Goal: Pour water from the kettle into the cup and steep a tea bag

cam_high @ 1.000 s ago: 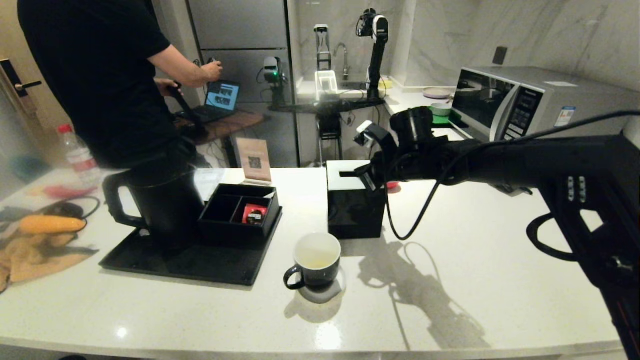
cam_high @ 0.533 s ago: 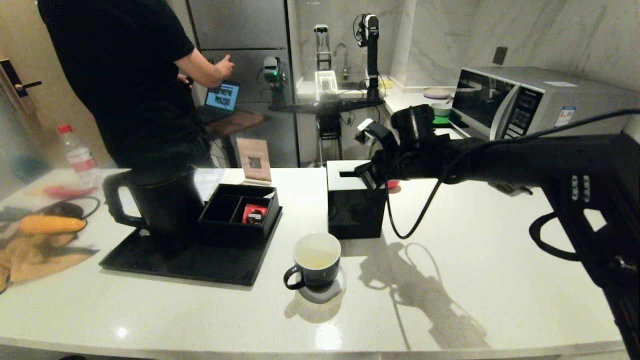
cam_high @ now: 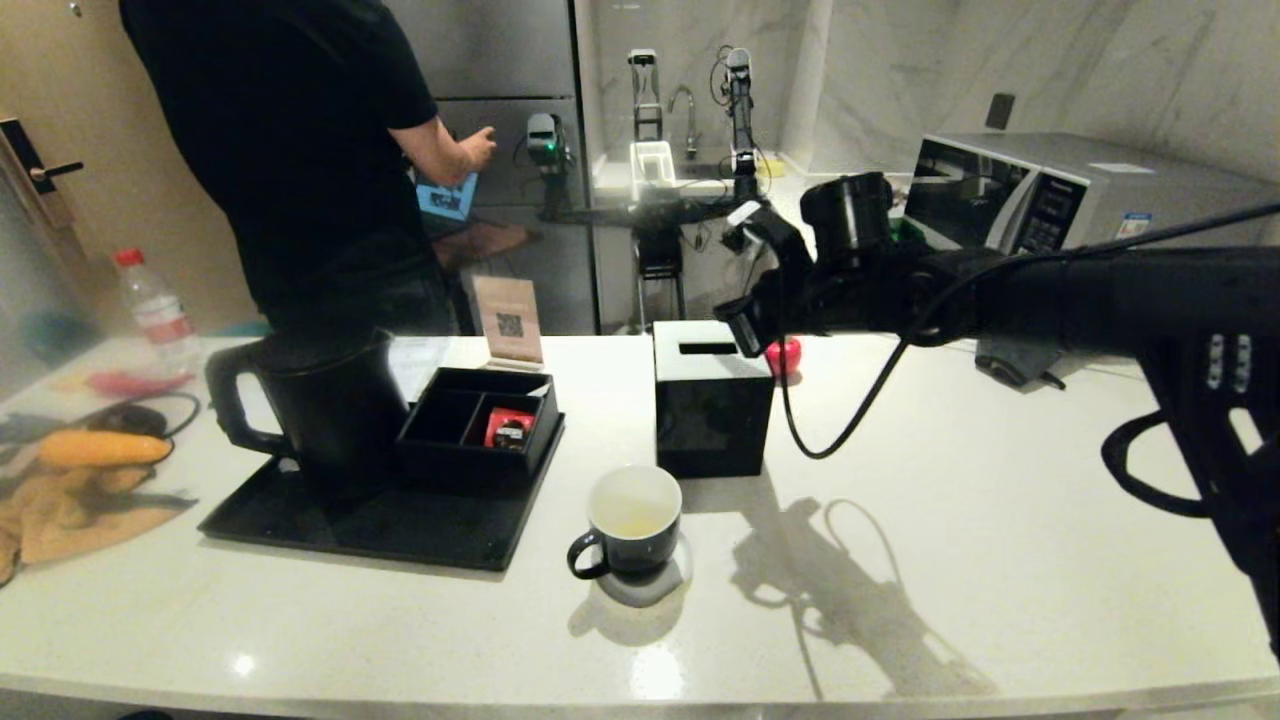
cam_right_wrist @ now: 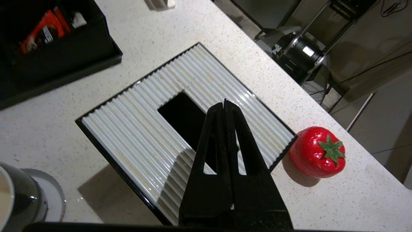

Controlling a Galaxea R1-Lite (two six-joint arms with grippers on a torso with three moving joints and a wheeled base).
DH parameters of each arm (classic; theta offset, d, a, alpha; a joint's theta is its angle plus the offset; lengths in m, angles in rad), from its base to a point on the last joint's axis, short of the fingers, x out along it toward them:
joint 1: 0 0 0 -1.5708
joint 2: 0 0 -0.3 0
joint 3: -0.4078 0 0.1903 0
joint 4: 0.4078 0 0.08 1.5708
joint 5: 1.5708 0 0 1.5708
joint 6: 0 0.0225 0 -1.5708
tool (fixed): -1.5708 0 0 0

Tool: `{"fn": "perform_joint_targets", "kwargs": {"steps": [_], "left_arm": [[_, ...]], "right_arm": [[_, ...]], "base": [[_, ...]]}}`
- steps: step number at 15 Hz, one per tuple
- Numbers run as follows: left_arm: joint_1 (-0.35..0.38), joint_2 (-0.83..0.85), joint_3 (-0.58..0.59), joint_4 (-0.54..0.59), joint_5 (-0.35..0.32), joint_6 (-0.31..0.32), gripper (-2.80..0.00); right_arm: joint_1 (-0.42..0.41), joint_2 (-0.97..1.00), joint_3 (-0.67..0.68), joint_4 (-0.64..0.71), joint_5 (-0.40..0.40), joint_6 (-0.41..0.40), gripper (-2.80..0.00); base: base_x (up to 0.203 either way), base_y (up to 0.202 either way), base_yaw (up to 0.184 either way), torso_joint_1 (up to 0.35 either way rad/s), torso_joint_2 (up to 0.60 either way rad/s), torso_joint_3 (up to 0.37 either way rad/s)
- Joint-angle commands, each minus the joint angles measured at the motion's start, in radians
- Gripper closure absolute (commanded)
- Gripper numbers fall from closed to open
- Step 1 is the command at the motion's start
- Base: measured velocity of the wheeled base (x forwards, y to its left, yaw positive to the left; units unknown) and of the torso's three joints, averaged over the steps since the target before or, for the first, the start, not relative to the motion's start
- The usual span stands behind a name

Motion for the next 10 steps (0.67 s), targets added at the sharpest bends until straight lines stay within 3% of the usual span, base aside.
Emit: {"fn": "perform_joint_targets", "kwargs": {"steps": [1,10], "left_arm": [[0.000,0.000,0.000,0.000,0.000,0.000,0.00],[0.000,0.000,0.000,0.000,0.000,-0.002,0.00]], "right_arm": [[-0.007,-0.049,0.001,-0.004,0.001,0.024,0.00],[-0.076,-0.217,0.048,-0.023,-0.006,0.205,0.00]], "base": [[0.000,0.000,0.000,0.000,0.00,0.000],[0.000,0.000,0.000,0.000,0.00,0.000]]}}
